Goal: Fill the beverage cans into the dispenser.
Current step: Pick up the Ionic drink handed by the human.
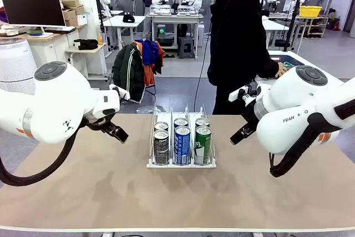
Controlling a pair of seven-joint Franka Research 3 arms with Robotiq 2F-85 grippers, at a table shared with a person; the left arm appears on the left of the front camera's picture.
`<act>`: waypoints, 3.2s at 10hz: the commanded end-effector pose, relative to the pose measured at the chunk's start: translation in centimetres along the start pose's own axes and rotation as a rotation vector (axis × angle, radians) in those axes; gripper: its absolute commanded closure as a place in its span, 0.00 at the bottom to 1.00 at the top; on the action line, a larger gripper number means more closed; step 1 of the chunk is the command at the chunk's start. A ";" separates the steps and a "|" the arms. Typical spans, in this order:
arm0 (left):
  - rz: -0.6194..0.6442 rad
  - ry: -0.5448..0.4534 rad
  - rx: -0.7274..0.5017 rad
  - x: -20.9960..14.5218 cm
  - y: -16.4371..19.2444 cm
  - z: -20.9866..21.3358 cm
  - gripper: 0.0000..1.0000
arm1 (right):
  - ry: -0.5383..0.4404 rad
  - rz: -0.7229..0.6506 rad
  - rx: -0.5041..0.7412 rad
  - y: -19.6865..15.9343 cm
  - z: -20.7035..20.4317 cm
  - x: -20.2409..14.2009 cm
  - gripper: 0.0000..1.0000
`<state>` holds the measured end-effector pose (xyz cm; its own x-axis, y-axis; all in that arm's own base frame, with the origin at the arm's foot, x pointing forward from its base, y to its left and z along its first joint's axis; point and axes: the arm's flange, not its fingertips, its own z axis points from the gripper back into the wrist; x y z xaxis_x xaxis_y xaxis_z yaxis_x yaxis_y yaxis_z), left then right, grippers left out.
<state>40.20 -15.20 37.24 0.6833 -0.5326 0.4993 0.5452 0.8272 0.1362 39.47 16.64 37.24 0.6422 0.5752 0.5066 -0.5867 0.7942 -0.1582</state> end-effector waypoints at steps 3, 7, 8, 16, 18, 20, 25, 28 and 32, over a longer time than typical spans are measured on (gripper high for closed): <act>0.000 0.000 0.000 0.0 0.0 0.0 0.00 | 0.000 0.000 0.000 0.0 0.0 0.0 0.00; 0.000 0.000 0.000 0.0 0.0 0.0 0.00 | 0.000 0.000 0.000 0.0 0.0 0.0 0.00; 0.000 0.000 0.000 0.0 0.0 0.0 0.00 | 0.000 0.000 0.000 0.0 0.0 0.0 0.00; 0.002 0.074 -0.084 0.2 -1.4 0.0 0.00 | 0.067 0.109 0.083 -2.2 1.9 0.3 0.00; -0.093 0.097 -0.200 0.2 0.5 2.3 0.00 | 0.073 0.148 0.160 -2.2 3.5 0.8 0.00; -0.171 0.061 -0.265 0.0 1.2 4.8 0.00 | 0.064 0.158 0.229 -3.6 5.8 1.2 0.00; -0.191 0.006 -0.232 0.7 1.8 8.2 0.00 | -0.023 0.144 0.231 -5.8 9.6 1.5 0.00; -0.191 0.006 -0.232 0.7 1.8 8.2 0.00 | -0.023 0.144 0.231 -5.8 9.6 1.5 0.00; -0.191 0.006 -0.232 0.7 1.8 8.2 0.00 | -0.023 0.144 0.231 -5.8 9.6 1.5 0.00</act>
<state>37.49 -12.64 44.93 0.5513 -0.6878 0.4721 0.7707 0.6366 0.0275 38.92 11.06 47.09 0.5343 0.6719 0.5129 -0.7701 0.6371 -0.0323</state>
